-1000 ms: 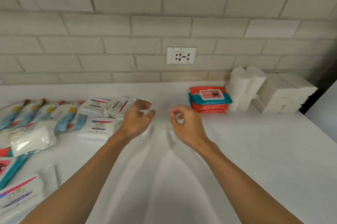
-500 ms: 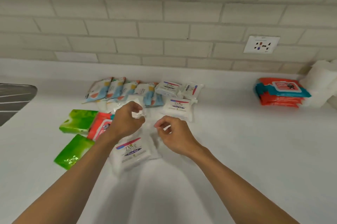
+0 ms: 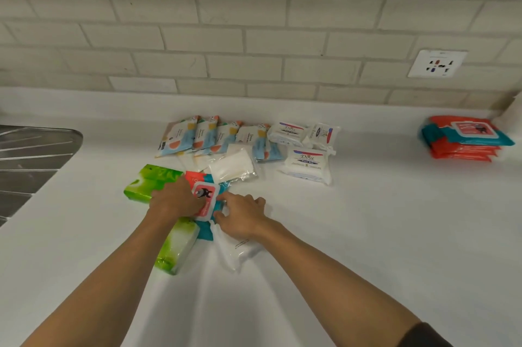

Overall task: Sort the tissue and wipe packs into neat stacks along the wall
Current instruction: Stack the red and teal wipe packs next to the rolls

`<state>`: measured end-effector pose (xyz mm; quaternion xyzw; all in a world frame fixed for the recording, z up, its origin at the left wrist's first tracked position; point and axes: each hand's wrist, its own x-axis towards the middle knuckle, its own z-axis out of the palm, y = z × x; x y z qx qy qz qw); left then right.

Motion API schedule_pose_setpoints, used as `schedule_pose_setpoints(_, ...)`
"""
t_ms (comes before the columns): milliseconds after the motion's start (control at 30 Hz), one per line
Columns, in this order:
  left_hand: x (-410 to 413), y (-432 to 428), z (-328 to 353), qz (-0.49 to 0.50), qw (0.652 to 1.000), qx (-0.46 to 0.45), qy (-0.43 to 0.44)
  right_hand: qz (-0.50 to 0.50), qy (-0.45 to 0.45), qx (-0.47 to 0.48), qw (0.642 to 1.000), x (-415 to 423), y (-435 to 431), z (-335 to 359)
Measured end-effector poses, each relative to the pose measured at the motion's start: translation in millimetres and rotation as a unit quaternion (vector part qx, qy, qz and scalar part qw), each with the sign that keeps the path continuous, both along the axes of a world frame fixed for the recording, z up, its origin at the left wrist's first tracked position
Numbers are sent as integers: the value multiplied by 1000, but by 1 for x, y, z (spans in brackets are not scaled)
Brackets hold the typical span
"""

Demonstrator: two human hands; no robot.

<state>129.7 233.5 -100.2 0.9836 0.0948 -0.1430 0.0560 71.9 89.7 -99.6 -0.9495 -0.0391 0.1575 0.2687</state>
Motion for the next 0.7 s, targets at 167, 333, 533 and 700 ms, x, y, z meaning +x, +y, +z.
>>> schedule_pose_setpoints(167,2,-2,2,24,1000,-17,-5,-2,7,1,1000,2,5,-6)
schedule_pose_setpoints(333,2,-4,4,58,995,-86,-10,-28,8,40,999,3,-3,-9)
schedule_pose_setpoints(533,4,-12,14,96,976,-197,12,-48,26,55,997,3,-11,-12)
schedule_pose_setpoints(700,2,-20,21,97,959,-264,-6,-48,37,57,997,4,-15,-7)
